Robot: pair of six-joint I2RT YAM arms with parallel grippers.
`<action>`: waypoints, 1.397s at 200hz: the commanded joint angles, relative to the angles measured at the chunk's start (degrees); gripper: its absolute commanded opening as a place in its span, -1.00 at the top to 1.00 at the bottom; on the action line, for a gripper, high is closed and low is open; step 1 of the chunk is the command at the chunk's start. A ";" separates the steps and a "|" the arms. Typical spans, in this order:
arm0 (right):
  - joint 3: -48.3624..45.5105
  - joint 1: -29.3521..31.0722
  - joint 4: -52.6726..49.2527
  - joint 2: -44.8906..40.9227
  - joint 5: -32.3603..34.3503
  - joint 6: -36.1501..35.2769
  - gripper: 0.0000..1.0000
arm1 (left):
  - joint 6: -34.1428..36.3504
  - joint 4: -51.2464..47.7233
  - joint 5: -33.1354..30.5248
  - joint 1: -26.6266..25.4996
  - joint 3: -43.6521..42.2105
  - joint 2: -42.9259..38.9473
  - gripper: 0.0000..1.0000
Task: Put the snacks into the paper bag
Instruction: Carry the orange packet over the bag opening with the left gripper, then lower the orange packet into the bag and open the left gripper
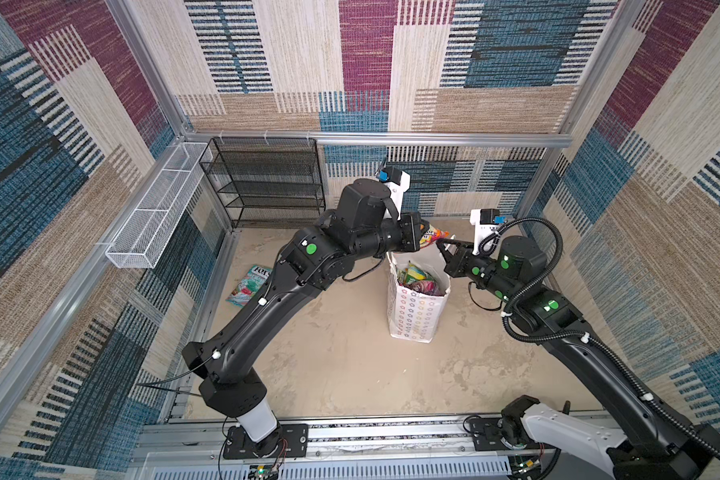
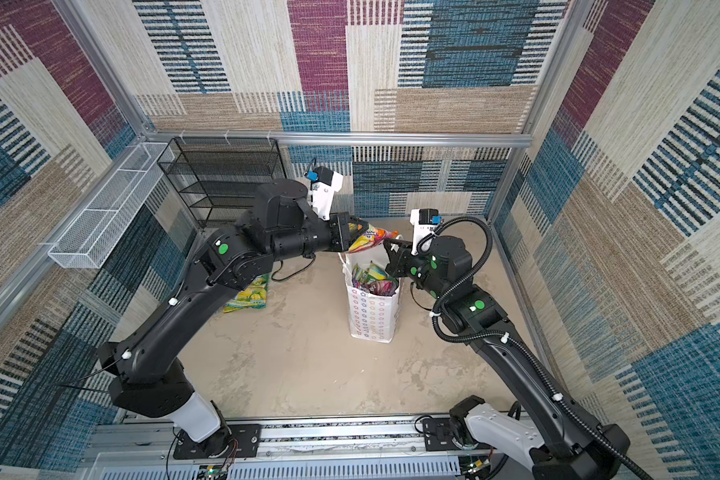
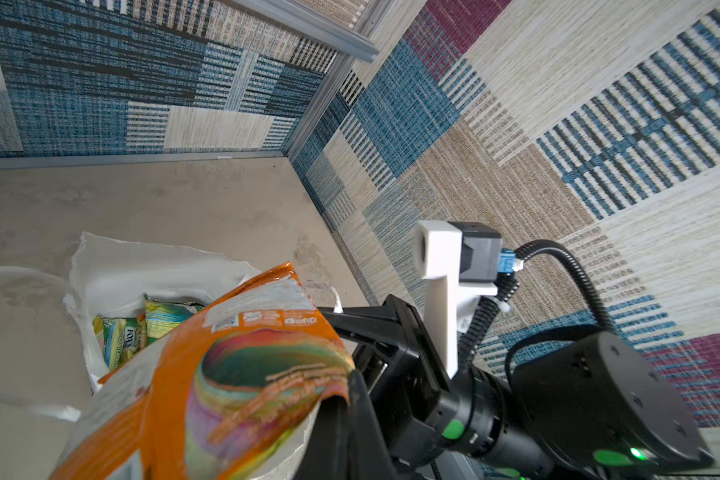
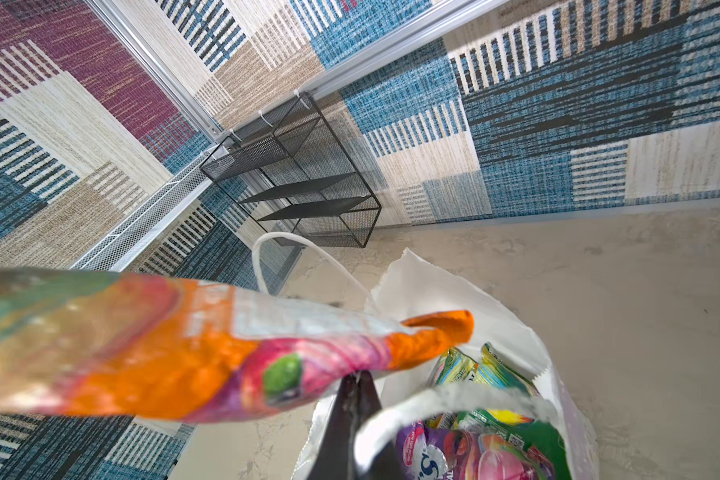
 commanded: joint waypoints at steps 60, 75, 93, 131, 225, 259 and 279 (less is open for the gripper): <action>0.55 0.07 1.54 -0.68 0.00 -0.35 0.97 | 2.02 3.67 -1.69 0.38 0.78 5.44 1.00; 0.52 0.12 1.52 -0.86 0.08 -0.40 0.97 | 2.06 3.44 -1.18 0.65 1.09 6.66 1.00; 0.61 0.16 1.43 -1.03 0.05 -0.39 0.97 | 2.60 2.91 -0.50 1.07 1.65 8.31 1.00; 0.61 0.15 1.19 -1.14 0.25 -0.61 0.96 | 3.13 0.11 3.52 3.06 4.36 12.17 1.00; 0.95 0.11 1.41 -0.55 0.37 -0.81 0.96 | 8.20 -7.39 6.96 7.36 5.31 14.75 1.00; 1.05 0.09 1.42 0.23 -0.31 -0.71 0.97 | 8.74 -8.01 7.13 7.59 6.23 16.92 1.00; 1.43 0.10 0.95 0.36 -0.26 -0.82 0.96 | 7.41 -8.02 9.71 7.60 7.09 18.69 1.00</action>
